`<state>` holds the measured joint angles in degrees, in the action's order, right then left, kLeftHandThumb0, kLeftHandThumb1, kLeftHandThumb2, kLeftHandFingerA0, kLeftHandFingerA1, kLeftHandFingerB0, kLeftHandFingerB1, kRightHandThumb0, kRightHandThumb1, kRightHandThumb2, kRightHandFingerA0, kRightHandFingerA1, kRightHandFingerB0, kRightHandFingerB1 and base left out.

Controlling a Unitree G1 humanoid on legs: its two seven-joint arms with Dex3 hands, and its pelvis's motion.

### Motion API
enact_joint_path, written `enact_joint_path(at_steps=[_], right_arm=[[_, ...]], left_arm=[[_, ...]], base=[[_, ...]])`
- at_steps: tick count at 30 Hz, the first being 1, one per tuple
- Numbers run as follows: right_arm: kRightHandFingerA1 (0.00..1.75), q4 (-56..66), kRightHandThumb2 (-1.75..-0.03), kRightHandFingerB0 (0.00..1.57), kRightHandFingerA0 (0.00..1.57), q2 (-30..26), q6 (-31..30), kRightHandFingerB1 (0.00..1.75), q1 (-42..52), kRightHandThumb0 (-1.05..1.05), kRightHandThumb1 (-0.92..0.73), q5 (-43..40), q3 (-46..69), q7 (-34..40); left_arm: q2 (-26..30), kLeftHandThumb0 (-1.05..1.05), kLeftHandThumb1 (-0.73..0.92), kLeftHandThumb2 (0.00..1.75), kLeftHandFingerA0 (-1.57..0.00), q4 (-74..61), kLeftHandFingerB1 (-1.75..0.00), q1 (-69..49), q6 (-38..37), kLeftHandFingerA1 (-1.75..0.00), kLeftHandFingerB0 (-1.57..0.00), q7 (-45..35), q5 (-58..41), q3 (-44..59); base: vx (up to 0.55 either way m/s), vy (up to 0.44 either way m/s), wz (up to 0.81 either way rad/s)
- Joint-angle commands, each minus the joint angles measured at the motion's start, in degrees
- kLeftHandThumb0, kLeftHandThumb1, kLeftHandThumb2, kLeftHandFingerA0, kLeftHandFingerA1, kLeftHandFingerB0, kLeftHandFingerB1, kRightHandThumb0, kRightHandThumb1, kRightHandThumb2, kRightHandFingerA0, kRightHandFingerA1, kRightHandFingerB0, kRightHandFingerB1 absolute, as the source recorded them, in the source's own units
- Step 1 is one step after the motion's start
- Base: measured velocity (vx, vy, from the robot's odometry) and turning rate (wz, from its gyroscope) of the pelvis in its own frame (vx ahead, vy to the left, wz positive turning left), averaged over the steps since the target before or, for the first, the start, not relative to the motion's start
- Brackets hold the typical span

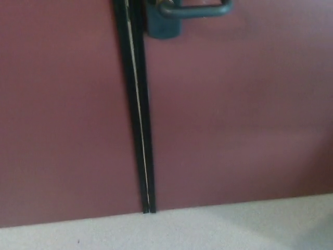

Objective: The robot walks towards the door handle and put its right hand on it and twist the handle

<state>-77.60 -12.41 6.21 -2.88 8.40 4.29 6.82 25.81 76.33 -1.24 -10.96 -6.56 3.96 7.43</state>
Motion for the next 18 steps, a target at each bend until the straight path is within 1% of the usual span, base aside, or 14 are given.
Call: enact_joint_path(at_steps=[1, 8, 14, 15, 16, 18], right_arm=[[0.55, 0.2, -0.61, 0.55, 0.78, 0.1, -0.3, 0.42, 0.2, -0.28, -0.69, -0.2, 0.4, -0.1], [0.56, 0.3, -0.6, 0.55, 0.78, 0.3, -0.1, 0.42, 0.4, -0.28, -0.69, -0.4, 0.7, -0.2], [0.57, 0.3, -0.61, 0.56, 0.79, 0.3, -0.5, 0.43, 0.2, -0.29, -0.69, 0.0, 0.6, -0.4], [0.57, 0.3, -0.61, 0.56, 0.79, 0.4, -0.6, 0.43, 0.0, -0.29, -0.69, 0.2, 0.4, -0.3], [0.57, 0.3, -0.61, 0.56, 0.79, 0.4, -0.7, 0.43, -0.1, -0.29, -0.69, 0.2, 0.4, -0.3], [0.57, 0.2, -0.61, 0.56, 0.79, 0.4, -0.9, 0.43, -0.1, -0.29, -0.69, 0.1, 0.5, -0.2]], left_arm=[[0.1, -0.3, 0.57, 0.57, -0.75, 0.1, -0.41, -0.2, 0.1, -0.5, -0.53, 0.1, 0.9, -0.5], [0.3, -0.3, 0.57, 0.57, -0.75, 0.0, -0.41, 0.0, 0.3, -0.51, -0.53, -0.1, 0.5, -0.5], [0.4, -0.3, 0.57, 0.57, -0.75, -0.1, -0.41, -0.1, 0.2, -0.5, -0.53, -0.2, 0.6, -0.6], [0.5, -0.3, 0.57, 0.57, -0.75, -0.1, -0.41, 0.1, 0.3, -0.5, -0.53, -0.2, 0.6, -0.6], [0.5, -0.3, 0.57, 0.57, -0.75, -0.1, -0.41, 0.1, 0.4, -0.5, -0.53, 0.0, 0.6, -0.6], [0.5, -0.3, 0.57, 0.57, -0.75, -0.1, -0.41, 0.0, 0.1, -0.5, -0.53, 0.2, 0.9, -0.8]], base=[[0.14, 0.096, 0.2], [0.15, 0.047, 0.05], [0.15, -0.07, 0.04], [0.13, 0.151, -0.83], [0.12, 0.184, 0.48], [0.11, 0.18, -0.05]])
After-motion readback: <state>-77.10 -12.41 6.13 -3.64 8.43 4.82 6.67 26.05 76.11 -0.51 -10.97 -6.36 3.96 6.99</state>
